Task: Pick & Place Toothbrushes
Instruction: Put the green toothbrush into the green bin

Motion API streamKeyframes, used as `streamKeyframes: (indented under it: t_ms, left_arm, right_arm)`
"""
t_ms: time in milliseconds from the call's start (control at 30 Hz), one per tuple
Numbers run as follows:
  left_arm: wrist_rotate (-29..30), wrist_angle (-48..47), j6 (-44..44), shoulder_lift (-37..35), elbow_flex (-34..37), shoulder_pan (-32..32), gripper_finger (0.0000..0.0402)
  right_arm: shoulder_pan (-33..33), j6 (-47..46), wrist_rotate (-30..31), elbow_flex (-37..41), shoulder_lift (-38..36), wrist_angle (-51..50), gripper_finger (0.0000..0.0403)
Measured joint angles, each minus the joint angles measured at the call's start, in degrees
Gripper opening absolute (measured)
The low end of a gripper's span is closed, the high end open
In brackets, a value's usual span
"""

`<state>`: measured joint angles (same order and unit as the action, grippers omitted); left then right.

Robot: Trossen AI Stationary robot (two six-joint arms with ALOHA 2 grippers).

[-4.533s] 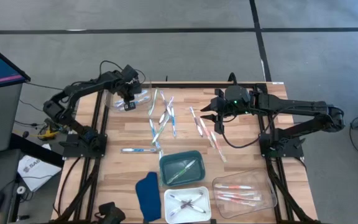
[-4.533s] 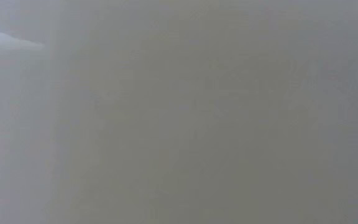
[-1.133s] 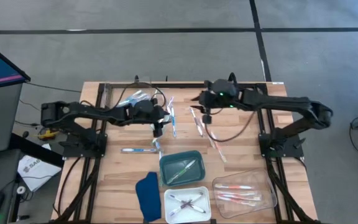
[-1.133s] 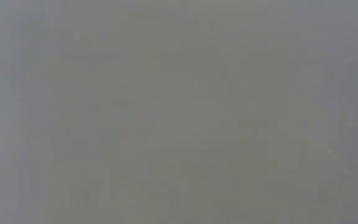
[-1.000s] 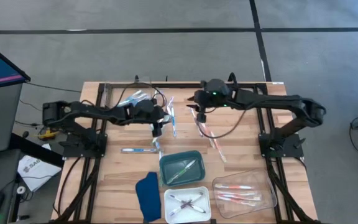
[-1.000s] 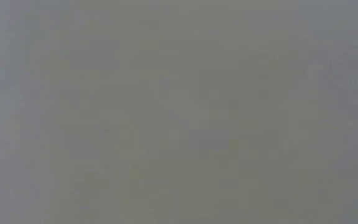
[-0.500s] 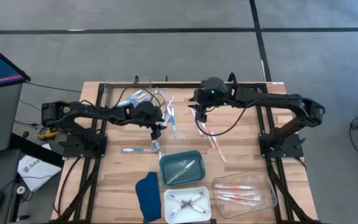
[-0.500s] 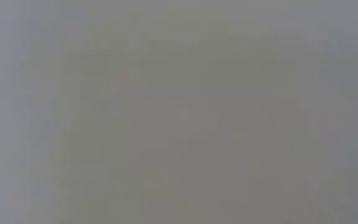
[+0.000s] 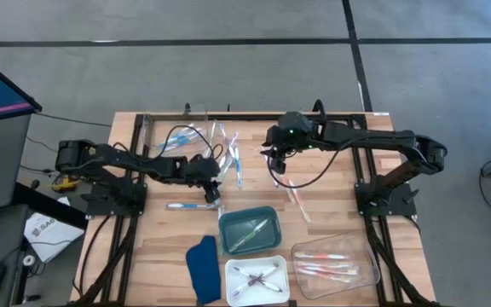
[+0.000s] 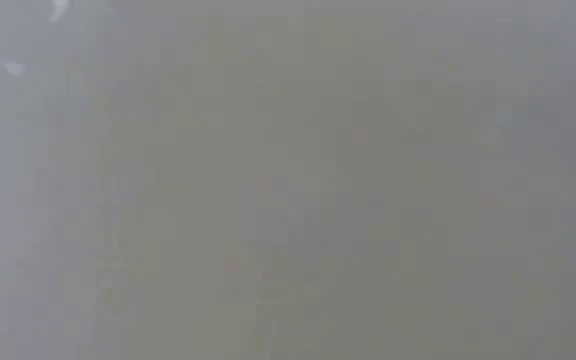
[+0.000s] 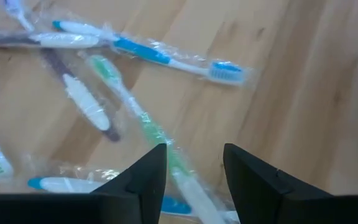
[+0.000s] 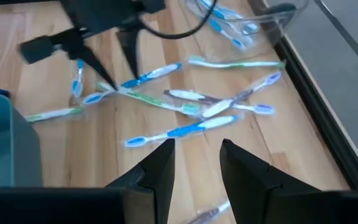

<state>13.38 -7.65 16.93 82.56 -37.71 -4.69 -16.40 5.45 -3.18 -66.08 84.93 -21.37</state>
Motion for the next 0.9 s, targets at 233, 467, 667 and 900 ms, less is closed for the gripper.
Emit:
streamKeyframes:
  t_ms: [233,467,667,900]
  left_arm:
    - [6.3,0.0,3.0,1.0,0.0,3.2,0.0139]
    - [8.0,0.1,4.4,5.0,-0.1,3.1,0.0133]
    - [8.1,0.4,4.9,8.5,0.0,3.1,0.0139]
    - [7.5,1.6,6.1,11.0,-0.2,2.8,0.0142]
  right_arm:
    - [0.0,0.0,0.0,0.0,0.0,-2.2,0.0120]
    - [0.0,-1.0,0.0,0.0,0.0,-3.4,0.0120]
    - [0.0,-1.0,0.0,0.0,0.0,-3.9,0.0120]
    - [0.0,-1.0,0.0,0.0,0.0,-3.9,0.0120]
